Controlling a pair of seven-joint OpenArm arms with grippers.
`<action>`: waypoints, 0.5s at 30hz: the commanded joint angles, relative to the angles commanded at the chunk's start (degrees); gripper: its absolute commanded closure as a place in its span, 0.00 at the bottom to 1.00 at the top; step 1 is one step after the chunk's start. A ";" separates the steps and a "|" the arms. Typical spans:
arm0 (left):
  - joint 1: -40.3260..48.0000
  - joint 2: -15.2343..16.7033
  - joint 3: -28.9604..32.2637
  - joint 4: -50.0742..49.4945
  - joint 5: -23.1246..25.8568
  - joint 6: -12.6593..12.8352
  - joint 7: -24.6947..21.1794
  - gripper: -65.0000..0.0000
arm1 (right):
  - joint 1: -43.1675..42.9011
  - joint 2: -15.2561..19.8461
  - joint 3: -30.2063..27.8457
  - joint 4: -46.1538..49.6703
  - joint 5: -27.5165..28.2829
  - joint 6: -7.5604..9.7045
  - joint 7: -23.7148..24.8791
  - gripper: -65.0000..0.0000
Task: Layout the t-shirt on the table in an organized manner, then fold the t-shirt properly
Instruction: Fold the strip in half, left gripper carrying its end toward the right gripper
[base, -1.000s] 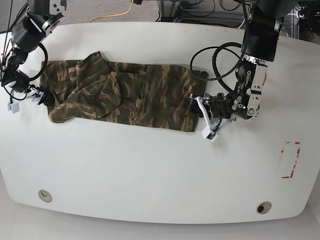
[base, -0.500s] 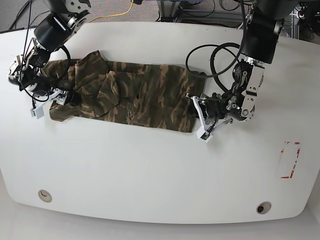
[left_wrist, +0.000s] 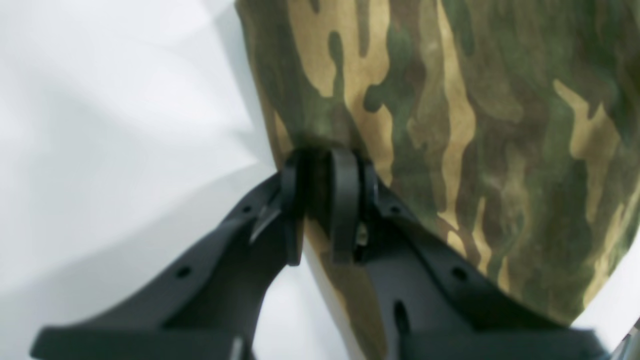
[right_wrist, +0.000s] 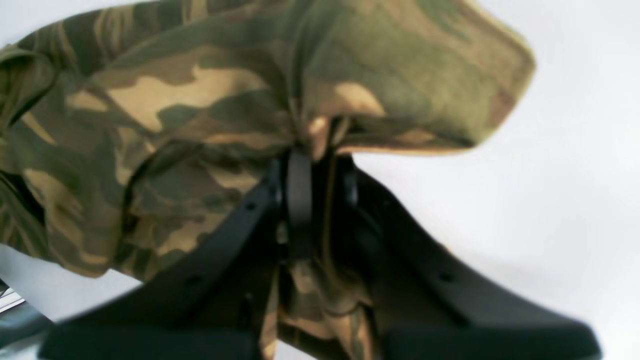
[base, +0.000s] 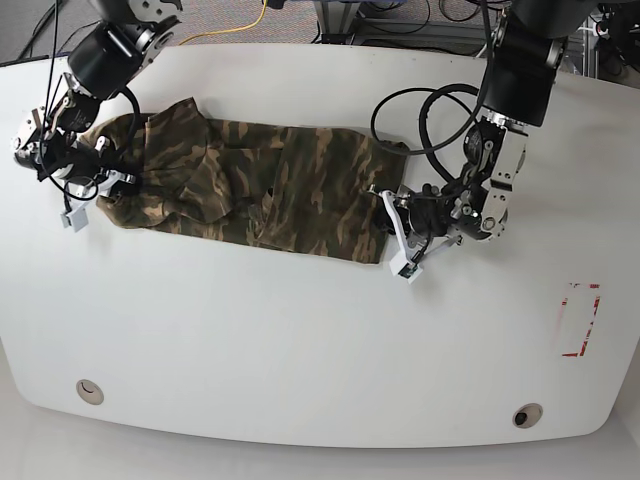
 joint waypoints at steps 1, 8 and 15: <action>0.00 0.70 0.00 0.00 0.26 0.00 0.09 0.89 | -0.09 0.00 0.00 2.02 0.00 0.00 -0.26 0.99; 0.26 3.96 0.00 0.00 0.26 0.09 0.35 0.89 | -2.73 -0.53 0.00 16.09 0.44 0.00 -0.48 0.99; 1.14 9.85 0.09 -0.44 0.53 0.26 0.35 0.89 | -5.89 -2.46 -5.71 29.45 0.44 0.00 -0.48 0.99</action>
